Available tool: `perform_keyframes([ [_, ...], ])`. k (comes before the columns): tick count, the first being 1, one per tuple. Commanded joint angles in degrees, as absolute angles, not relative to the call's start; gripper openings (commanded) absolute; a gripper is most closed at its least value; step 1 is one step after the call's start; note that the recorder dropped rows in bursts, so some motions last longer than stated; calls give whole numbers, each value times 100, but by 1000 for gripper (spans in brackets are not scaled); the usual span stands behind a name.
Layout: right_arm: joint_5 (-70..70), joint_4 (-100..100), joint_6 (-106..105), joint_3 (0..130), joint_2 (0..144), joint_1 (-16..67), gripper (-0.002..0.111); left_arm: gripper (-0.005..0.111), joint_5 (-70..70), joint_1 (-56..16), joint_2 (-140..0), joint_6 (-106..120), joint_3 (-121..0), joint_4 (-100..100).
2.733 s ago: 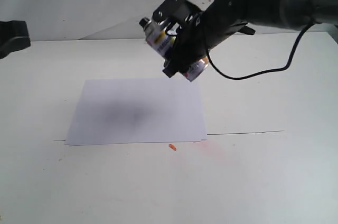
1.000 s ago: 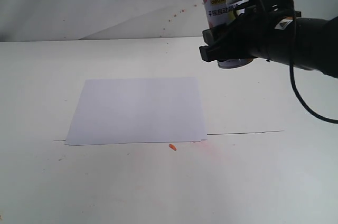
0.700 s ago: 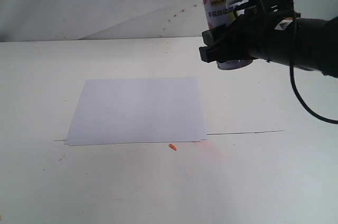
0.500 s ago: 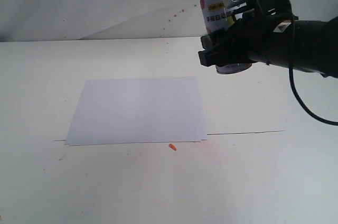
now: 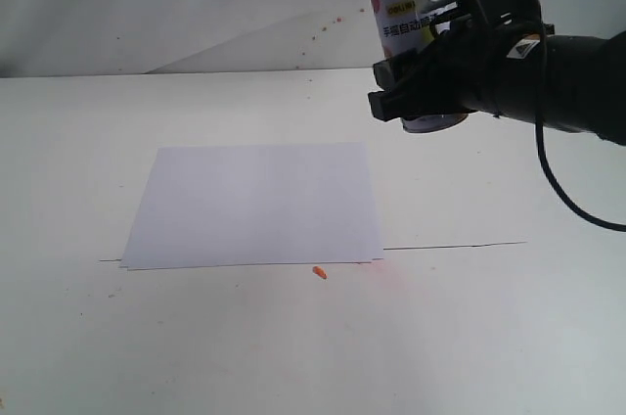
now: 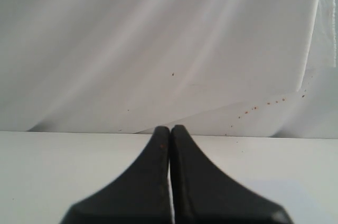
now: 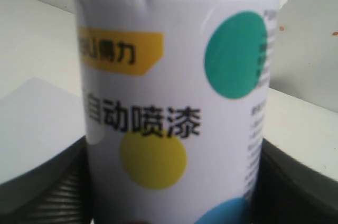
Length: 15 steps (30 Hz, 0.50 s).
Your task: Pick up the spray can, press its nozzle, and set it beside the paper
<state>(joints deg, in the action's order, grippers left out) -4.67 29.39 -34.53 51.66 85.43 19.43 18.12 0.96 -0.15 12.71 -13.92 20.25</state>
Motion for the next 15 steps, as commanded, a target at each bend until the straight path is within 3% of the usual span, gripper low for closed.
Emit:
perform_keyframes([
  [1,-788,2767,-3463,5184,8426,1944,0,0,1827,76,-2,1244,-1354,1997],
  [4,-773,2740,-3410,5184,8426,1923,0,0,1827,76,-2,1244,-1354,1997],
  [11,-1105,-518,431,5184,8289,1544,0,0,1827,76,-2,1244,-1354,1997],
  [15,-1405,-851,996,5184,8627,1311,0,0,1827,76,-2,1244,-1354,1997],
])
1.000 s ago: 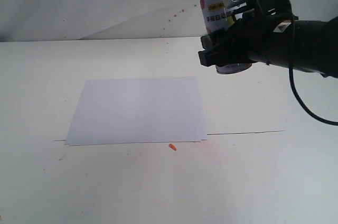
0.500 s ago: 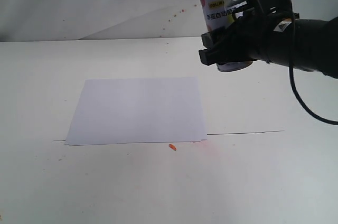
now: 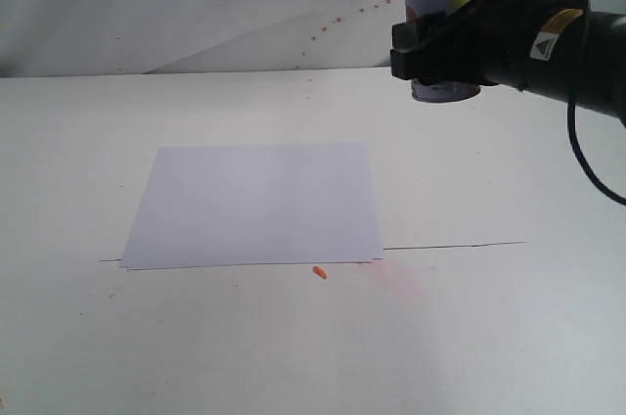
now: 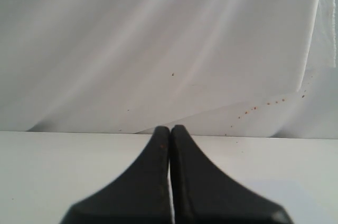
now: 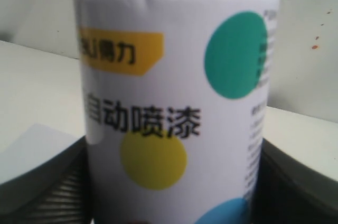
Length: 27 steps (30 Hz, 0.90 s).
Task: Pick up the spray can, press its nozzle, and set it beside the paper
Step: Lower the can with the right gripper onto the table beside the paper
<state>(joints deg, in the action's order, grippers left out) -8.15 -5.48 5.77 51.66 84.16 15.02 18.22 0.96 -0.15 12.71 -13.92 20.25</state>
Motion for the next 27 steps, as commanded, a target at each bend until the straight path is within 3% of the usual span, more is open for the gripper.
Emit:
perform_keyframes([
  [1,-1598,-862,1081,5184,8782,1254,0,0,1827,76,-2,1244,-1354,1997],
  [13,-3372,-1099,1097,5139,10262,1025,0,0,1827,76,-2,1244,-1354,1997],
  [17,-4549,-1086,1087,4600,10658,755,0,0,1827,76,-2,1244,-1354,1997],
  [27,-5660,-1127,1241,4478,11532,466,0,0,1827,76,-2,1244,-1354,1997],
])
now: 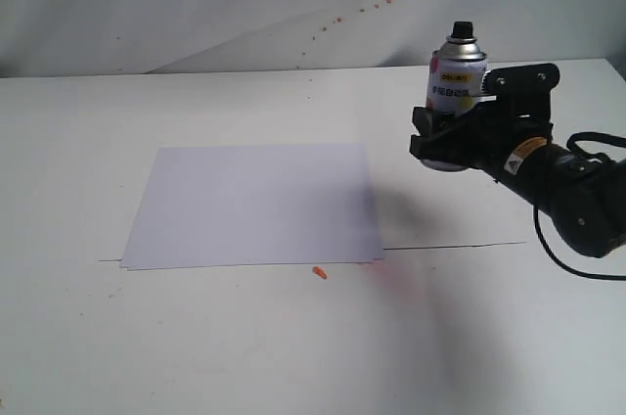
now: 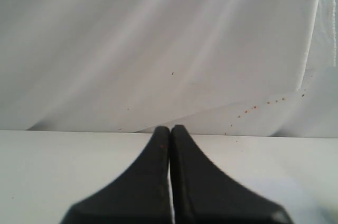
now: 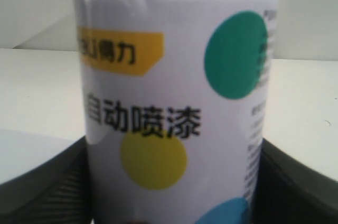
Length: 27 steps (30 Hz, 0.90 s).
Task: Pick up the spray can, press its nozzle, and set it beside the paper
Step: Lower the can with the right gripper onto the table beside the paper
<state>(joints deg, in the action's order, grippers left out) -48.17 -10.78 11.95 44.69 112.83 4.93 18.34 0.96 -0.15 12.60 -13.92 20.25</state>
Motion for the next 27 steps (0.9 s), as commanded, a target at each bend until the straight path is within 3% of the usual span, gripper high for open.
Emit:
perform_keyframes([
  [1,-5752,-1127,1241,4505,11615,466,0,0,1827,76,-2,1244,-1354,1997],
  [27,-5974,-1507,751,6150,13562,466,0,0,1827,76,-2,1244,-1354,1997],
])
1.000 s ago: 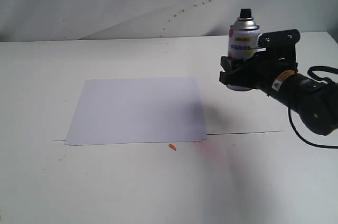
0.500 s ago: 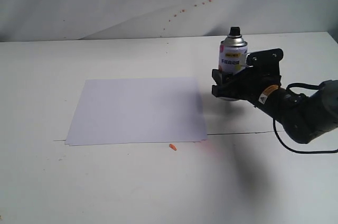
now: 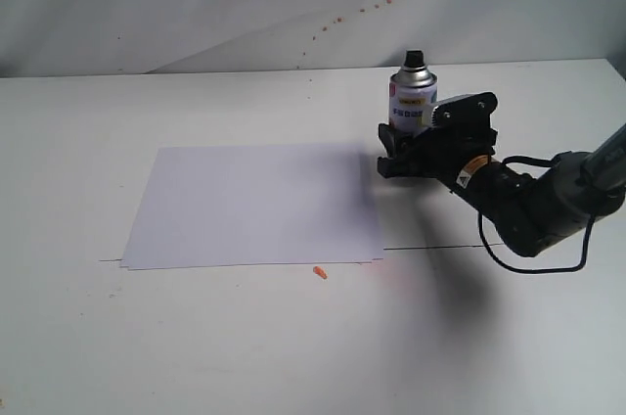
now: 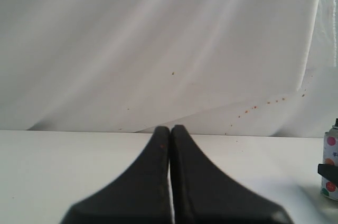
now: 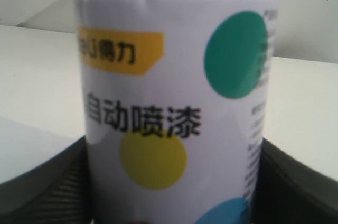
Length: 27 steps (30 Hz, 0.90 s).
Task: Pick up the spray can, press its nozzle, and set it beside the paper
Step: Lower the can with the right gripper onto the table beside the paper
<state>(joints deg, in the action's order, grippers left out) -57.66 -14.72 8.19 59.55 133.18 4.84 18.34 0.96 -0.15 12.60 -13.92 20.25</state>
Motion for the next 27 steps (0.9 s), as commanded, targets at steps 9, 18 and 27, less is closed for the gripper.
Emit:
perform_keyframes([
  [9,-5532,-1399,738,6148,13736,466,0,0,1827,76,-2,1244,-1354,1997],
  [18,-5457,-1359,443,6148,13736,466,17,0,1827,76,-2,1244,-1354,1997],
  [27,-5402,-1227,629,6148,13708,466,94,0,1827,76,-2,1244,-1354,1997],
])
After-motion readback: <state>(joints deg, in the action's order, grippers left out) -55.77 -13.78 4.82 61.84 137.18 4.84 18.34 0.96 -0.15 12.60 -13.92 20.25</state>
